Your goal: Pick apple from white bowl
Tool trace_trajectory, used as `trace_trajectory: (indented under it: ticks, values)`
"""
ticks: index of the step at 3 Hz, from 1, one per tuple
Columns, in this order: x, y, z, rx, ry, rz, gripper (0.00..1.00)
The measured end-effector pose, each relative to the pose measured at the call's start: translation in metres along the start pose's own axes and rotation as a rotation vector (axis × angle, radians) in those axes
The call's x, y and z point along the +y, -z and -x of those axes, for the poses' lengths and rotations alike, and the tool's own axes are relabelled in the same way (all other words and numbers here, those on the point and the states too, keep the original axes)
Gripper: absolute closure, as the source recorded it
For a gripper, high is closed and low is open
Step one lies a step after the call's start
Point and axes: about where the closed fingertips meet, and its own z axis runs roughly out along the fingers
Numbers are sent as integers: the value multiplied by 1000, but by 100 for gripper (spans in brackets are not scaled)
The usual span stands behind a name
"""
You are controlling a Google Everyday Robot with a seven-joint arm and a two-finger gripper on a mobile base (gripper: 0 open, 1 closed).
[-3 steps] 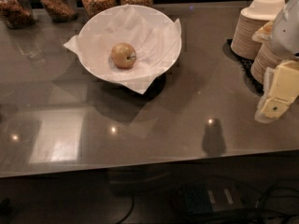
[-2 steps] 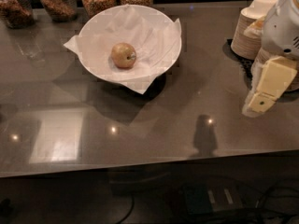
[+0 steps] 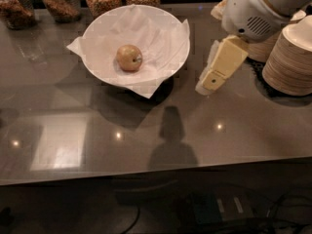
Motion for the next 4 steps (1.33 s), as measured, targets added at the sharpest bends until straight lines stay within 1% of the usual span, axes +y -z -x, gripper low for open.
trace_trajectory:
  ticks: [1, 2, 3, 4]
  values:
    - [-21, -21, 44, -98, -26, -21, 0]
    - [-41, -45, 87, -214, -70, -9, 0]
    - [-44, -48, 89, -225, -75, -10, 0]
    - [-43, -50, 92, -225, -57, -18, 0]
